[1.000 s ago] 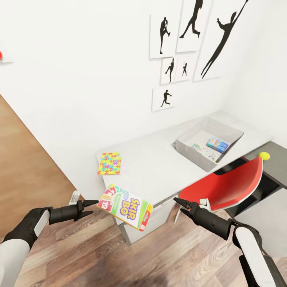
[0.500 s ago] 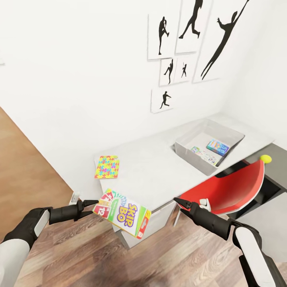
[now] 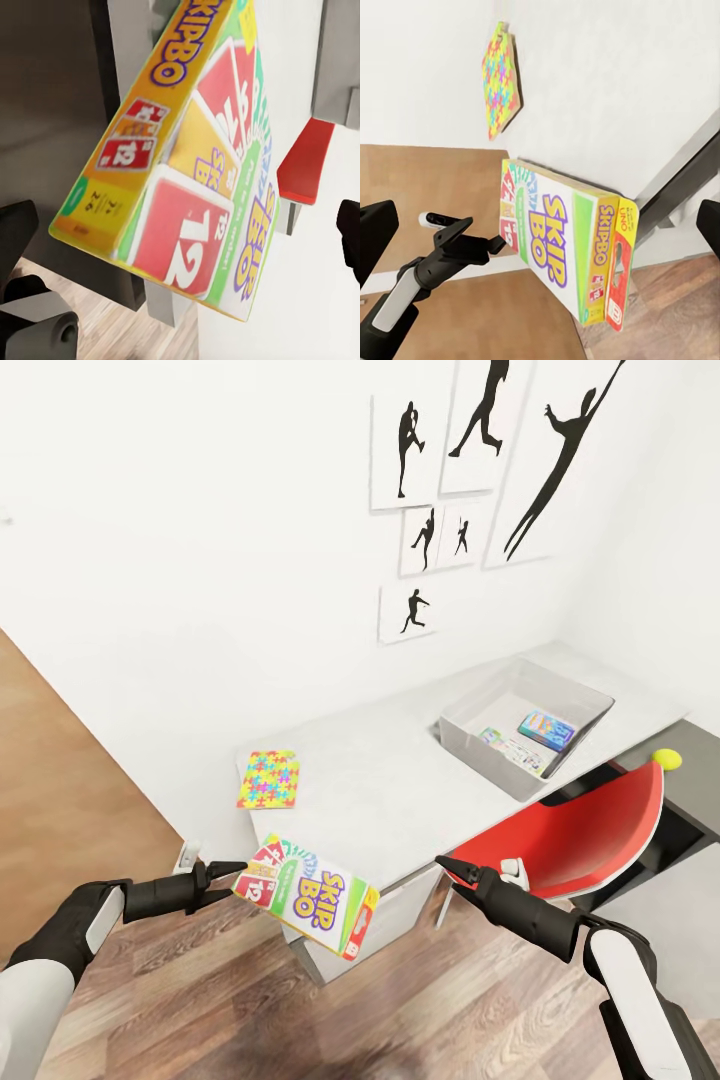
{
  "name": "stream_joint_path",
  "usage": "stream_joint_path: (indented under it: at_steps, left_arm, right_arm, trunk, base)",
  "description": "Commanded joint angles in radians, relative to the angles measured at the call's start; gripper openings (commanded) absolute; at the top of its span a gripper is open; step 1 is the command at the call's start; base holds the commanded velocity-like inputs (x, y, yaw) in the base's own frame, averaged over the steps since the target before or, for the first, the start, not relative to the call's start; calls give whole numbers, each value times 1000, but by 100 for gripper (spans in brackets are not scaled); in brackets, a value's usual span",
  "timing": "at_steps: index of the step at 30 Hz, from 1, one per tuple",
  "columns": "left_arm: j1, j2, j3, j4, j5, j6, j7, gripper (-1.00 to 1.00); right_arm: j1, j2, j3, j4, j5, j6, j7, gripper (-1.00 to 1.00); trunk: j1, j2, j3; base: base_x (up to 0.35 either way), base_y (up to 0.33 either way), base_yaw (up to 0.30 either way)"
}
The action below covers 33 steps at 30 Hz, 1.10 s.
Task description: Put all the toys in the child's room - the three board games (two on the bed and one on the table), the two jigsaw puzzles on the table, and the tennis ball on the table - inside the toy box on the table in the child's room.
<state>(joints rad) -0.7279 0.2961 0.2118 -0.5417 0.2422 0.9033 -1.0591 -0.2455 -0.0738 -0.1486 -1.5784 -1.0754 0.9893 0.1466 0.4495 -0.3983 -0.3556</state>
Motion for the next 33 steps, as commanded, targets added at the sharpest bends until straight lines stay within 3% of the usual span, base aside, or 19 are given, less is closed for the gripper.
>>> stream_joint_path:
  at_steps: [1, 33]
  left_arm:
    - [-1, 0, 1, 0, 0, 5, -2, 100]
    - [-1, 0, 1, 0, 0, 5, -2, 100]
  right_arm:
    - [-1, 0, -1, 0, 10, 5, 10, 100]
    - [-1, 8, -2, 0, 11, 5, 10, 100]
  trunk:
    - [1, -2, -2]
    - [1, -2, -37]
  base:
    - [0, 0, 0]
    - [0, 0, 0]
